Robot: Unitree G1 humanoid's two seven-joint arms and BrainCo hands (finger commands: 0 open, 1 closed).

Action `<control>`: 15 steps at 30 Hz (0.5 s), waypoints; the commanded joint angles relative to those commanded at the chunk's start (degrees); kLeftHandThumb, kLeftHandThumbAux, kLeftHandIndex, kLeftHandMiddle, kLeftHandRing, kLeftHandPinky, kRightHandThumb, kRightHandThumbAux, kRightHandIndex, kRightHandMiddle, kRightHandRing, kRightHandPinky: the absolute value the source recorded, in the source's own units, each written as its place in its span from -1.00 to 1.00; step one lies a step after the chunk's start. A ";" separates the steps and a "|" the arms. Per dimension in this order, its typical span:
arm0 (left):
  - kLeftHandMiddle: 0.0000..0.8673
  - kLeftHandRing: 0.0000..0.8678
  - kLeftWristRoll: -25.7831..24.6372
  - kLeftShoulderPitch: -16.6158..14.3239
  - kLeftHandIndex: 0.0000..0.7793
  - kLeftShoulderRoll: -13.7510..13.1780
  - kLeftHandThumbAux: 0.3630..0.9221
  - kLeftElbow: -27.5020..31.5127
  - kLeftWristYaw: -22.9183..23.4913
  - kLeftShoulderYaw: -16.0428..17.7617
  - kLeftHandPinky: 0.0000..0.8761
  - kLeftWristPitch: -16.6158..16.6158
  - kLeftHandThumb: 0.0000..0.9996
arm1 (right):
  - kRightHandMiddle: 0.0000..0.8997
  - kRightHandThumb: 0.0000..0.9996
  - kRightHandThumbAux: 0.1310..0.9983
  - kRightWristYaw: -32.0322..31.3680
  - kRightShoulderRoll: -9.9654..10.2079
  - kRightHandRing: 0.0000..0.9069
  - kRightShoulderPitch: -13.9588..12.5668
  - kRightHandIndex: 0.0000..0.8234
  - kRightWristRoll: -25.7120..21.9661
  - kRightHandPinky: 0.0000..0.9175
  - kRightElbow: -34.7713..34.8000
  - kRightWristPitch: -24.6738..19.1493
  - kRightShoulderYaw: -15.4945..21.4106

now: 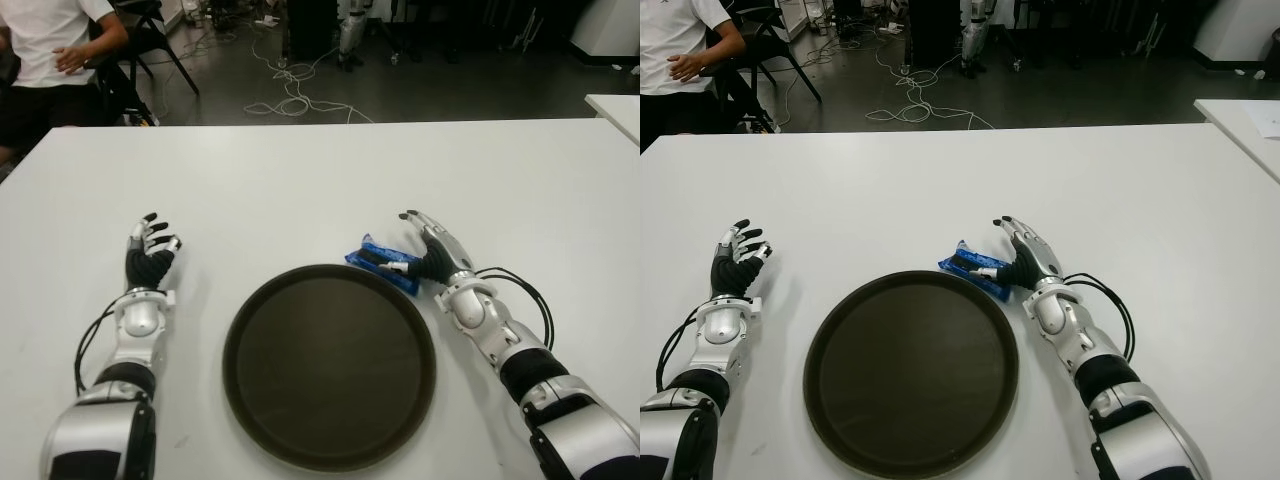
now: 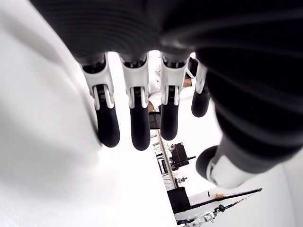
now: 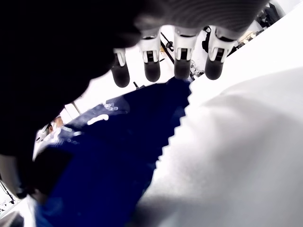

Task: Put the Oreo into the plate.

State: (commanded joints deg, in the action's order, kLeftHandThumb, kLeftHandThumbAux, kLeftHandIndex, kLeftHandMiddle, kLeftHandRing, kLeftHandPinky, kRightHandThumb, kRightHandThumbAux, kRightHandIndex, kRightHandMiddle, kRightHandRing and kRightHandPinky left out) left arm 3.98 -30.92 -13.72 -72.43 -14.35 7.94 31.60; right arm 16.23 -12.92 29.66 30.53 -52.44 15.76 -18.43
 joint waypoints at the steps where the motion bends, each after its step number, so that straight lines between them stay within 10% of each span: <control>1: -0.48 -0.42 -0.01 -0.01 -0.62 0.00 0.13 -0.01 0.02 0.01 -0.32 -0.05 -0.36 | -1.00 -1.00 -0.02 0.12 -0.09 -1.00 0.02 -1.00 0.13 -1.00 0.05 0.02 -0.05; 15: -0.46 -0.40 0.36 -0.05 -0.62 0.01 0.11 -0.16 -0.37 -0.24 -0.31 0.27 -0.37 | -1.00 -1.00 -0.05 -0.56 -1.13 -1.00 -0.19 -1.00 1.25 -1.00 2.69 -0.51 -0.57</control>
State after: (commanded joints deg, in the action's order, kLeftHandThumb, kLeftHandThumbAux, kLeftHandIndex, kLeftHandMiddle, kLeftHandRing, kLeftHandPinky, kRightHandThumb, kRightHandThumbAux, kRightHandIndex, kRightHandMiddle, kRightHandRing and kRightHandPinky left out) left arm 4.34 -30.96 -13.71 -72.59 -14.71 7.71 31.88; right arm 15.67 -14.05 29.47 31.78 -49.74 15.25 -19.00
